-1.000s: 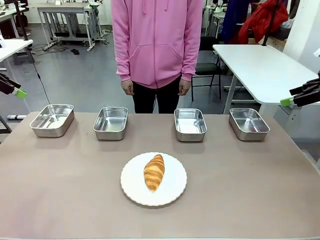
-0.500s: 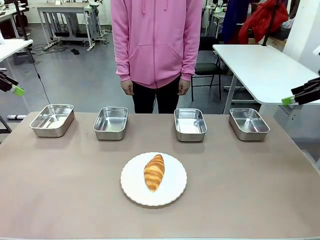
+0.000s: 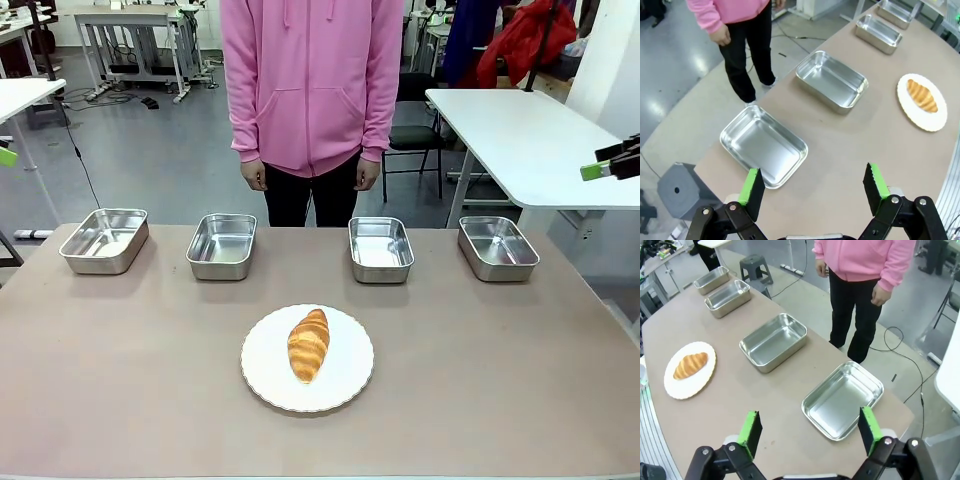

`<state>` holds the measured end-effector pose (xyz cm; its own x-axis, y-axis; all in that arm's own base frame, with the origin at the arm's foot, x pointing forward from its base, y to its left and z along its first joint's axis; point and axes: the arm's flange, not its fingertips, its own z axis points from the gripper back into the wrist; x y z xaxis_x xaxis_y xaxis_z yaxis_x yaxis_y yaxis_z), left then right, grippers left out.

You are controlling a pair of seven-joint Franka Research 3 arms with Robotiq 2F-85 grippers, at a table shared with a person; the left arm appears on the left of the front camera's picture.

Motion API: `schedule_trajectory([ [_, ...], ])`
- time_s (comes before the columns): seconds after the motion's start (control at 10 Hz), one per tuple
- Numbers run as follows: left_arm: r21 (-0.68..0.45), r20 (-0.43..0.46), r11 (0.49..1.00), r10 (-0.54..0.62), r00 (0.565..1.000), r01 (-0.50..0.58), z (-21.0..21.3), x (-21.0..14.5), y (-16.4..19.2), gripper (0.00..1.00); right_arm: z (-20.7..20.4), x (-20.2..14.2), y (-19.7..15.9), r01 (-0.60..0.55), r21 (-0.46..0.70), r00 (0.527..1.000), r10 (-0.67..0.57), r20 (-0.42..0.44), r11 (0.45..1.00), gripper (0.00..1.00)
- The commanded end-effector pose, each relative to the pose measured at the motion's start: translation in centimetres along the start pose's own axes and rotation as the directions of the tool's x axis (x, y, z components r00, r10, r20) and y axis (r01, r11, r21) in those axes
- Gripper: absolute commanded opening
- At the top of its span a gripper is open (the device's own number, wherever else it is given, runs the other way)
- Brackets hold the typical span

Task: Place the bread in the container.
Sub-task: Place the Butter Roll into the Airtight Container indicated by the human.

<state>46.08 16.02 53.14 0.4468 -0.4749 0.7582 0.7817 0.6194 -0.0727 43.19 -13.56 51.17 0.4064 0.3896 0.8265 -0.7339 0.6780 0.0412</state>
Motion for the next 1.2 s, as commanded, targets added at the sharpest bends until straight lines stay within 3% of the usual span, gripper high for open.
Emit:
schedule_trajectory([
  [0.0,-0.012,0.039,1.0,0.024,0.999,-0.023,0.6,0.52,0.33,1.0,0.25,0.46,-0.29,-0.03,0.002,0.999,0.03,0.027,1.0,1.0],
  [0.7,-0.018,0.048,0.992,0.127,0.991,-0.126,0.05,1.35,0.24,1.0,0.61,0.5,-0.53,-0.015,0.028,1.0,0.015,0.012,1.0,1.0],
  [1.1,-0.026,0.042,0.995,0.094,0.995,-0.093,-0.01,0.65,0.27,1.0,0.88,0.55,-0.01,0.005,-0.009,1.0,-0.005,-0.007,1.0,1.0],
])
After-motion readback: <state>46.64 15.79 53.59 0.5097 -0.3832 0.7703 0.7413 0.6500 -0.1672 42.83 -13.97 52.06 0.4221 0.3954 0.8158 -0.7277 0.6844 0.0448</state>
